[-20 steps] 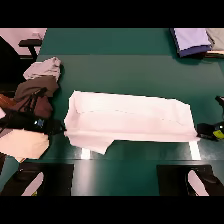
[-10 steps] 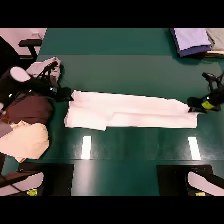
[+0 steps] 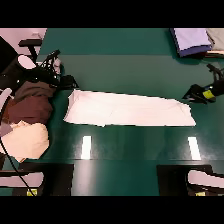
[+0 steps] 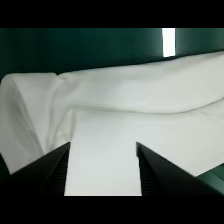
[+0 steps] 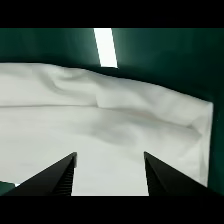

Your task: Fold the shirts.

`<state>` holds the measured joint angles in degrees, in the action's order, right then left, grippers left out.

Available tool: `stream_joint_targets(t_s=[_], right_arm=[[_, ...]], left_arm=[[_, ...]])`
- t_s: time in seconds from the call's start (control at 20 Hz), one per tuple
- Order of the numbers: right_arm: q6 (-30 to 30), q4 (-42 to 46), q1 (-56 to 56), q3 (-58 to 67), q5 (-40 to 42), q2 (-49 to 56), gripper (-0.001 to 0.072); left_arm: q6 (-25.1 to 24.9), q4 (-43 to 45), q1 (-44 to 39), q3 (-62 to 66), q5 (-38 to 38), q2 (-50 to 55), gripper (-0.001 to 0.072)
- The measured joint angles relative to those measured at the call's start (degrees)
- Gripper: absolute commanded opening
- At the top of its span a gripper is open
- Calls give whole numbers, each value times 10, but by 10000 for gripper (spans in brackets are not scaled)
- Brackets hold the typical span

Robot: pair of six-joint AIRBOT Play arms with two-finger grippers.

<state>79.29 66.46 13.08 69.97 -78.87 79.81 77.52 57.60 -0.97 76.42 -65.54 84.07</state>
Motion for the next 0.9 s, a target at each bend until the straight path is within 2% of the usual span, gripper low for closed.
stream_joint_targets(t_s=[0.05, 0.35, 0.55, 0.65, 0.85, 0.9], right_arm=[[-15, -10, 26, -19, 0, -10, 596], [-96, -53, 167, -122, -1, -14, 598], [-129, -96, 188, -145, 1, 34, 594], [-137, -128, 175, -149, 1, 59, 544], [-146, -141, 138, -150, 33, 83, 69], [-148, -135, 129, -144, 40, 82, 12]], left_arm=[[0, -5, 0, 5, -8, 0, 36], [0, -43, -40, 17, -25, 0, 22], [7, -51, -107, 18, 5, 3, 22], [17, -52, -143, 18, 20, 9, 23], [30, -53, -208, 18, 49, 28, 21], [35, -54, -222, 19, 59, 35, 21]])
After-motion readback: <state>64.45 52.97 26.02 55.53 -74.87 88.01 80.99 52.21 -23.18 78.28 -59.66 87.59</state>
